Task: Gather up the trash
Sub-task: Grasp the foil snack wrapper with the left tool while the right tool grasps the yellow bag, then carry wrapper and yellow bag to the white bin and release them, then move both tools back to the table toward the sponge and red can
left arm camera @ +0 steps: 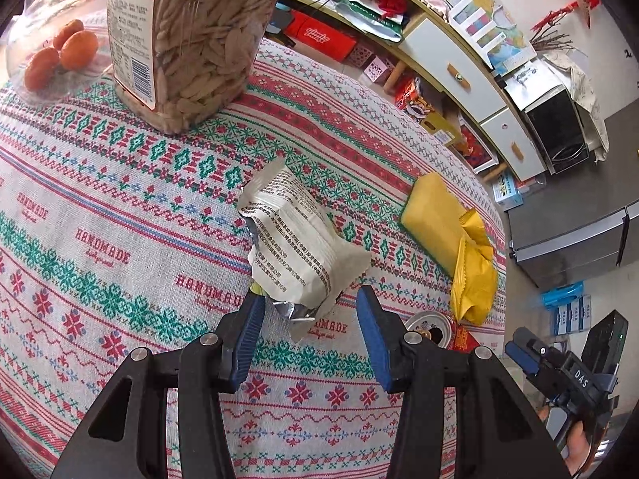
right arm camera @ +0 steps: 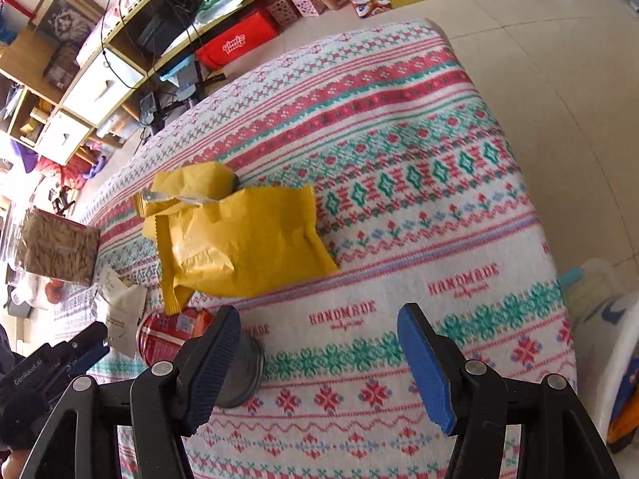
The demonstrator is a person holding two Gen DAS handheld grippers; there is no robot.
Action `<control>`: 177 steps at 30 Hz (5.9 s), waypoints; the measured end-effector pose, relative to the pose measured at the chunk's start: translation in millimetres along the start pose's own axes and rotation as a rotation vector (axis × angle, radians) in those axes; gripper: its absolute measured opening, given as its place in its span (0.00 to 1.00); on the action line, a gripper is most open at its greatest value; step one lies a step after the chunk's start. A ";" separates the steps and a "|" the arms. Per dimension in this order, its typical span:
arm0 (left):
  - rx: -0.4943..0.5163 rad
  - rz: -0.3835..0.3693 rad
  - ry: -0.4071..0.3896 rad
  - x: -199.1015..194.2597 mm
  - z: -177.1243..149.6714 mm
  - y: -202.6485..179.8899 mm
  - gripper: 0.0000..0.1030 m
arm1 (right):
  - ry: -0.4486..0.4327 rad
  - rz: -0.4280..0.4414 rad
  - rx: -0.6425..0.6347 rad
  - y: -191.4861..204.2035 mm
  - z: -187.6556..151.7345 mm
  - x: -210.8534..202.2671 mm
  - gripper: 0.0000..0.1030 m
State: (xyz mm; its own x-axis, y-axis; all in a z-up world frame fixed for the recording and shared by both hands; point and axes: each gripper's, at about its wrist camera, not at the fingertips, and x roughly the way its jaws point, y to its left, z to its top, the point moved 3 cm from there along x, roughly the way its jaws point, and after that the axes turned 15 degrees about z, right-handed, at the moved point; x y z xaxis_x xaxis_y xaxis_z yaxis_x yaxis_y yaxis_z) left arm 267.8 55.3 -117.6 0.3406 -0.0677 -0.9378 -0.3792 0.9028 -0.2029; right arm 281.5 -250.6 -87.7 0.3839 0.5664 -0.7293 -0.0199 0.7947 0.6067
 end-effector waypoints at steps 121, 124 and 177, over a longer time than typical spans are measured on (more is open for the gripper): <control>0.786 -0.291 0.097 -16.5 -280.7 -337.3 0.07 | 0.006 -0.338 0.010 -183.8 -83.1 -208.1 0.27; 0.780 -0.289 0.089 -21.4 -276.4 -332.4 0.07 | 0.077 -0.343 0.011 -185.5 -94.3 -199.8 0.28; 0.092 -0.022 0.052 -59.7 -77.6 -30.9 0.58 | 0.086 -0.246 -0.319 -39.4 -64.3 -93.3 0.63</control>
State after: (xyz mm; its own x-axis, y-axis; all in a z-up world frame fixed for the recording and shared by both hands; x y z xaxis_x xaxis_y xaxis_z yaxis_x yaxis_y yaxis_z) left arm 192.4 -1.6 -77.2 0.3017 -0.1075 -0.9473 -0.2904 0.9360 -0.1987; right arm 187.1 -320.6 -63.9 0.3344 0.3564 -0.8724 -0.2278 0.9288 0.2921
